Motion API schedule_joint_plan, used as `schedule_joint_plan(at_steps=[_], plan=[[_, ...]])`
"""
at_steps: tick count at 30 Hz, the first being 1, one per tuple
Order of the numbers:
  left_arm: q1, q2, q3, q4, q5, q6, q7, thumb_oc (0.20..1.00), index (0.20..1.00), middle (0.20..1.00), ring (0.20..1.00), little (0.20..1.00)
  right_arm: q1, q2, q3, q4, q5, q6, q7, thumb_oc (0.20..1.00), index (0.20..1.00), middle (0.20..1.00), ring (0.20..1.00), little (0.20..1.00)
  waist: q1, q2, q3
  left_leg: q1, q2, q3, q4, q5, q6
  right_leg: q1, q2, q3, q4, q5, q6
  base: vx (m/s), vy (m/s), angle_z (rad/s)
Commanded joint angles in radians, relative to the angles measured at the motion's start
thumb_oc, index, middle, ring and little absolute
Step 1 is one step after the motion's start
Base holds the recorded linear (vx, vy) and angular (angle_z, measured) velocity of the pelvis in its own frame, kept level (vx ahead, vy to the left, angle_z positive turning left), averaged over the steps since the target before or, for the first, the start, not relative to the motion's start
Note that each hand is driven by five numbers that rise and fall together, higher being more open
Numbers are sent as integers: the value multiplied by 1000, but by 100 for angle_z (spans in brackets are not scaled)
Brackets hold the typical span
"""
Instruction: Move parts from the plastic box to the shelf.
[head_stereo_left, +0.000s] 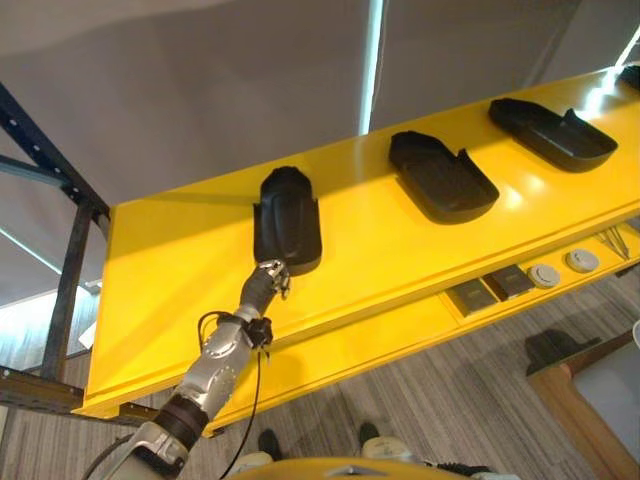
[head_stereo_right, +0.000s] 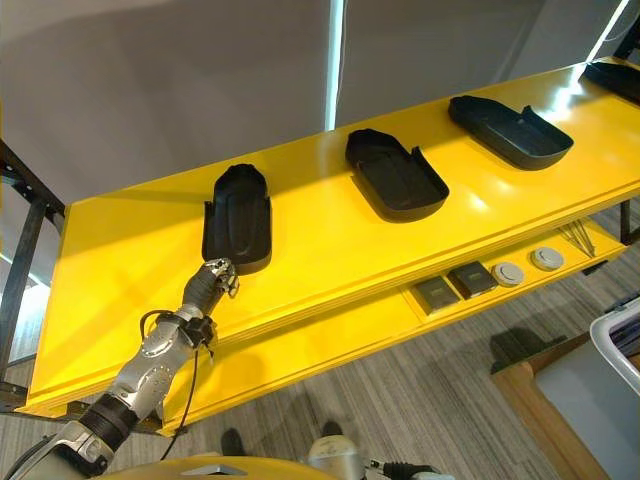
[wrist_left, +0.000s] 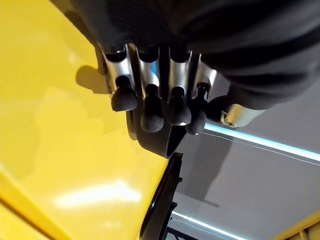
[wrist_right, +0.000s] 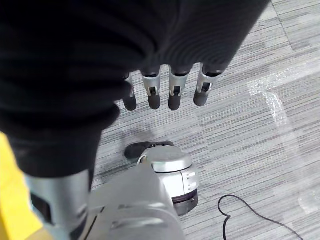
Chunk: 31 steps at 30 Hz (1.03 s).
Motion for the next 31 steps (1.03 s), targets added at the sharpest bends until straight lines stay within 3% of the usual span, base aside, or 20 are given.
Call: schedule_joint_plan(at_steps=[1,2,3,5,7,13,16,17,18,24,28,29,31], plan=[[-78,28,19,-38,114,-74,73,200,200,200,200,200,-37,18,19,42,-11,17,19,1000,1000,1000,1000,1000,19,-29,43,1,55,31,25,-84,-55,12,4,-77,2,-107,-22,-42,-39,-6],[-78,28,19,-39,115,-74,74,200,200,200,200,200,-37,18,19,43,-11,17,19,1000,1000,1000,1000,1000,19,-29,43,0,55,31,25,-84,-56,12,4,-78,2,-107,-22,-102,-81,-5],[-41,54,41,-85,187,-123,207,200,200,200,200,200,-38,13,9,51,-11,13,27,1000,1000,1000,1000,1000,35,-23,49,-14,60,19,35,-67,-63,16,8,-92,2,-112,-30,-90,-61,-5],[-4,70,63,-113,263,-148,316,200,200,200,200,200,-41,14,4,60,-2,6,18,1000,1000,1000,1000,1000,52,-19,53,-24,63,6,41,-49,-69,21,10,-105,2,-117,-37,-126,-59,-1],[71,105,94,-137,438,-190,417,200,200,200,200,200,-53,9,-5,72,15,10,6,1000,1000,1000,1000,1000,85,-14,61,-36,67,-17,48,-30,-78,28,11,-131,2,-124,-46,-143,-42,21],[199,206,59,-95,803,-316,453,200,200,200,200,200,-85,-21,-46,143,25,-1,-6,1000,1000,1000,1000,1000,146,14,65,-52,67,-62,43,10,-95,44,10,-178,2,-135,-56,-107,41,41],[223,231,36,-70,841,-327,464,200,200,200,200,200,-97,-32,-48,158,21,-16,-6,1000,1000,1000,1000,1000,159,23,64,-56,65,-71,42,19,-98,50,8,-189,2,-136,-56,-44,73,40],[252,246,11,-32,852,-299,475,238,238,238,238,238,-116,-44,-45,159,42,-24,-5,1000,1000,1000,1000,1000,172,29,62,-57,62,-76,38,23,-99,55,6,-200,2,-138,-56,-44,77,42],[270,242,4,-2,805,-244,456,1000,1000,1000,1000,1000,-127,-46,-45,156,50,-24,-4,1000,1000,1000,1000,1000,179,29,61,-58,60,-80,36,22,-99,57,5,-204,2,-139,-55,-54,88,29],[343,152,-24,253,781,-160,495,1000,1000,1000,1000,1000,-164,-18,-17,152,41,-3,21,1000,1000,1000,1000,1000,211,8,59,-60,47,-102,34,9,-93,63,0,-230,8,-141,-51,-33,7,11],[374,73,-33,447,813,-165,542,1000,1000,1000,1000,1000,-170,12,6,157,64,-2,9,1000,1000,1000,1000,1000,230,-12,64,-62,41,-116,35,-11,-85,60,-4,-252,18,-142,-52,-45,-9,17],[382,45,-22,522,814,-163,603,1000,1000,1000,1000,1000,-169,17,7,158,61,2,10,1000,1000,1000,1000,1000,234,-18,66,-59,38,-119,31,-18,-82,60,-5,-258,20,-144,-50,-25,21,16],[377,37,-11,564,835,-180,613,1000,1000,1000,1000,1000,-163,23,10,162,58,-2,9,1000,1000,1000,1000,1000,234,-24,65,-56,34,-119,27,-24,-81,61,-7,-262,21,-144,-49,-8,19,15]])
